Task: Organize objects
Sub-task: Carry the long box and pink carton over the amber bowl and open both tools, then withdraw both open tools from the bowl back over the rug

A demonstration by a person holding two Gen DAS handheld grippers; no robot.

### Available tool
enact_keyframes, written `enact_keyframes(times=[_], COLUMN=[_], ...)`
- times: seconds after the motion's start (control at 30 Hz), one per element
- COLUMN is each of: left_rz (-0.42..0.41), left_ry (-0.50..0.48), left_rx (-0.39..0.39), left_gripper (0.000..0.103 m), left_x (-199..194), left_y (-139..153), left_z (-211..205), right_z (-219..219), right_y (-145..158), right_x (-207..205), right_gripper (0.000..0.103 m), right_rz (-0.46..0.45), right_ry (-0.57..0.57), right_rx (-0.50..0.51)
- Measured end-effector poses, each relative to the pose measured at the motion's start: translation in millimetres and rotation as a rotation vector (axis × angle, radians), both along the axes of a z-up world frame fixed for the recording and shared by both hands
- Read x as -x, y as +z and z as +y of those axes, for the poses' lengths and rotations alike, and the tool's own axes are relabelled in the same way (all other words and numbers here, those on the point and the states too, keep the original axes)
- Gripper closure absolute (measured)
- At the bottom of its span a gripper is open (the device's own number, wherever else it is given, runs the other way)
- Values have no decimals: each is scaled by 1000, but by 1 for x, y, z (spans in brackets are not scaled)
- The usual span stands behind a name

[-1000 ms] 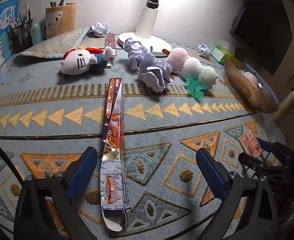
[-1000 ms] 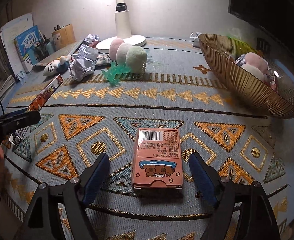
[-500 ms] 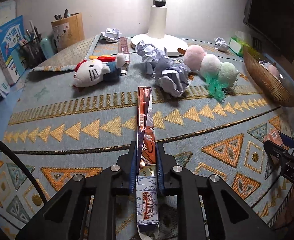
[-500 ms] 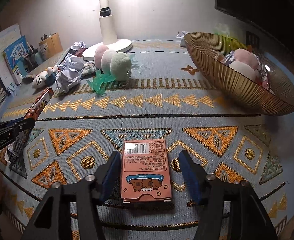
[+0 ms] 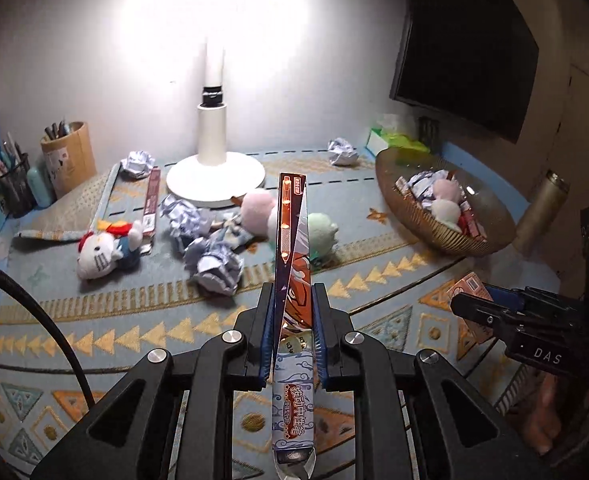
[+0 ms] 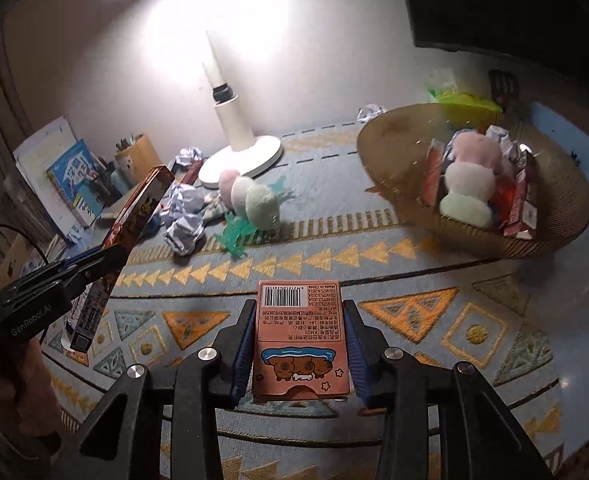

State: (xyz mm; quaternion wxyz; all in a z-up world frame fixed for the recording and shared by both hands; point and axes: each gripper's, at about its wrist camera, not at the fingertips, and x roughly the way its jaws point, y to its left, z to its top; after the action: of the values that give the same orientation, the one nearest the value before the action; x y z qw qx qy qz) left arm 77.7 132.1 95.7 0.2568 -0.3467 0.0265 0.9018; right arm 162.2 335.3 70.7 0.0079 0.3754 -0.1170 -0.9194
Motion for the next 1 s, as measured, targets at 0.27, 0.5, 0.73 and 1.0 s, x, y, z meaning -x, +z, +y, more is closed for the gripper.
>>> enact_keyframes(times=[0.27,0.5,0.73,1.0], left_rz=[16,28,-240,-266], left_ry=[-113,-189,-226,-212], left_rx=[-45,-99,-148,-193], left_gripper=[89,88,76,76], left_x=[35,69,118,103], left_y=[26,37,-2,-12], left_z=[101,182,223,195], right_z=[90,162,189,180], right_y=[55,70,50,43], right_x=[9,39,64,46], right_gripper=[63,63,51,33], right_rz=[84,91,12,22], right_ry=[-213,-345,-358,-347], right_rx=[-86,-60,-34,-64])
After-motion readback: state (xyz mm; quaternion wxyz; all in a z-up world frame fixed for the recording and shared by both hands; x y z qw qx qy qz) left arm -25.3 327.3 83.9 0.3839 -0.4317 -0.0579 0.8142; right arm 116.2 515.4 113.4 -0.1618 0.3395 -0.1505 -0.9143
